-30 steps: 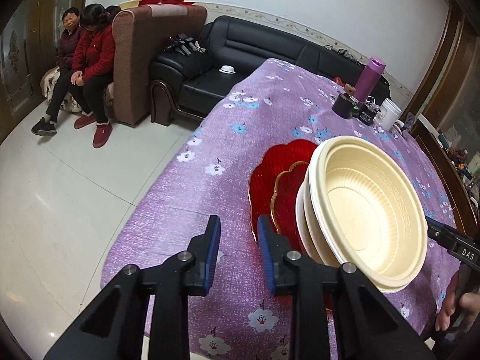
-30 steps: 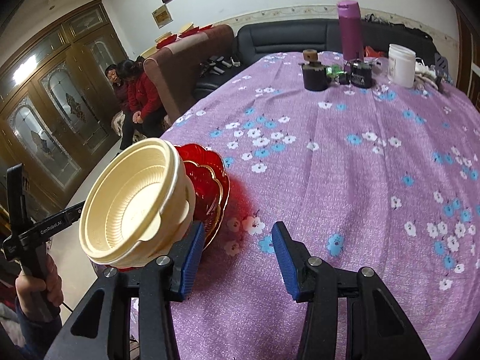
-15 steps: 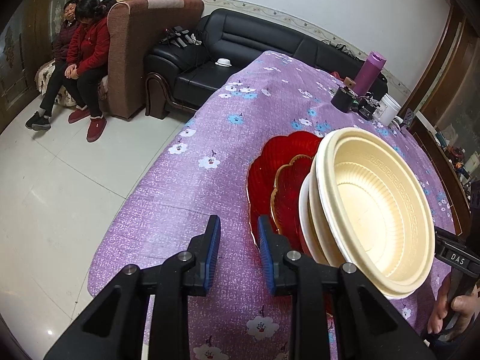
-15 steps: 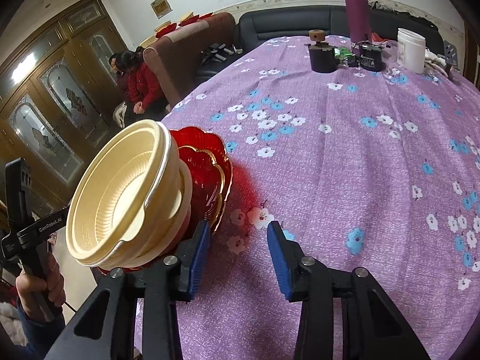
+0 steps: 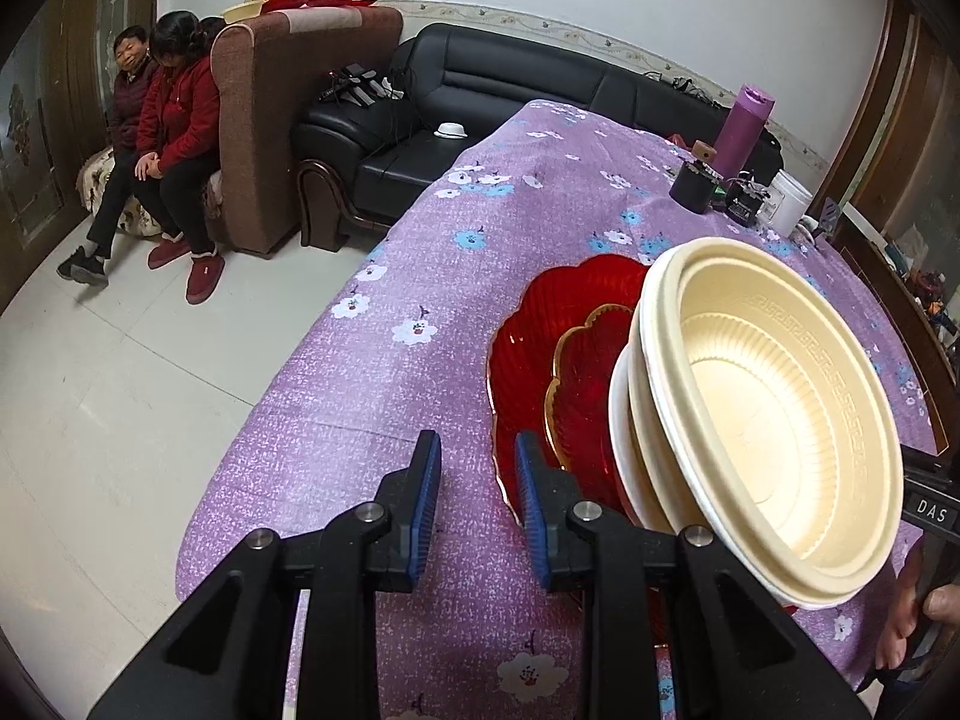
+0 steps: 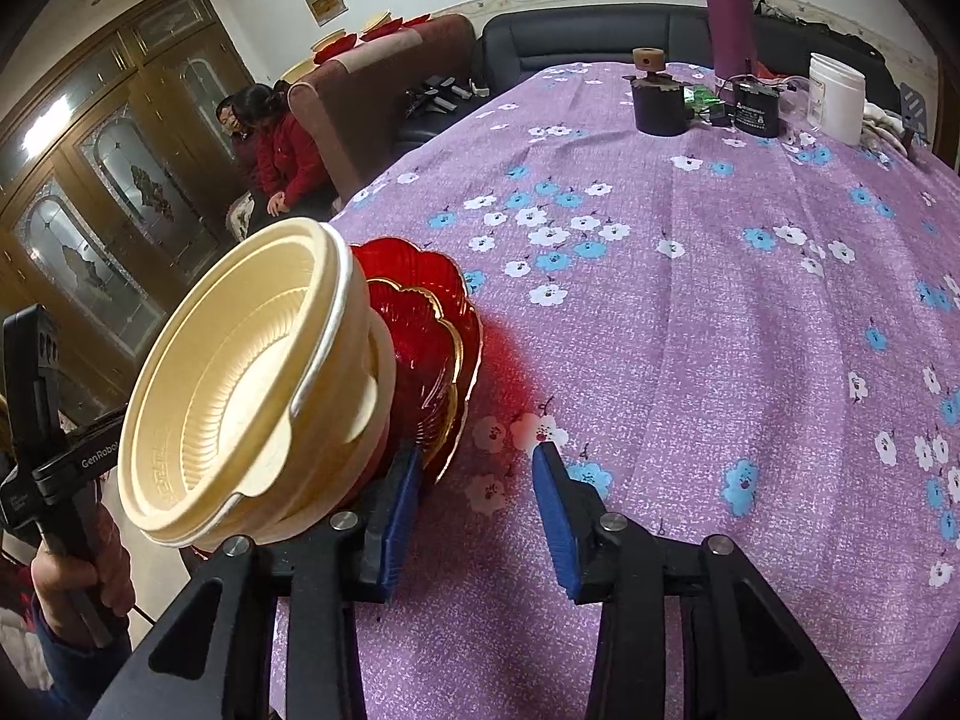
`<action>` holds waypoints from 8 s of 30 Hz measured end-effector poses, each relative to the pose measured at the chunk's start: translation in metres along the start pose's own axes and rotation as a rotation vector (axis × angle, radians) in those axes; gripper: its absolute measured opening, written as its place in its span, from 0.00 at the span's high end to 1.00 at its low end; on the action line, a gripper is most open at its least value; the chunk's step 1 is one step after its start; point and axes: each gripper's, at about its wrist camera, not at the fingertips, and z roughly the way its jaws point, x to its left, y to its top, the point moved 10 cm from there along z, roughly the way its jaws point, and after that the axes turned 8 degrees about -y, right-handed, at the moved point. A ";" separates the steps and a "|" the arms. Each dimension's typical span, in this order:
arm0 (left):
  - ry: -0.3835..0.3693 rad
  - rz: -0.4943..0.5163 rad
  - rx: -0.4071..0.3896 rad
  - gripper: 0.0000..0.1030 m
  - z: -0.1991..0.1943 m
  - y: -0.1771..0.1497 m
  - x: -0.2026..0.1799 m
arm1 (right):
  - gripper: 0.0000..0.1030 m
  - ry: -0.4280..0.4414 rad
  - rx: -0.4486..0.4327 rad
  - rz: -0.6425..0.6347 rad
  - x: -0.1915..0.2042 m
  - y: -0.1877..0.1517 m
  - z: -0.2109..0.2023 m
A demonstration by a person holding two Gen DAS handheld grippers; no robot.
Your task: Organize plates and bowls
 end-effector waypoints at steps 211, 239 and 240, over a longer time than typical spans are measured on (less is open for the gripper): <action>-0.055 0.337 -0.010 0.02 0.053 -0.044 -0.204 | 0.15 -0.506 -0.294 0.199 -0.185 -0.069 -0.119; -0.031 0.375 0.006 0.02 0.054 -0.042 -0.207 | 0.11 -0.514 -0.280 0.195 -0.184 -0.068 -0.116; -0.029 0.370 0.006 0.02 0.054 -0.042 -0.207 | 0.11 -0.515 -0.280 0.196 -0.184 -0.068 -0.116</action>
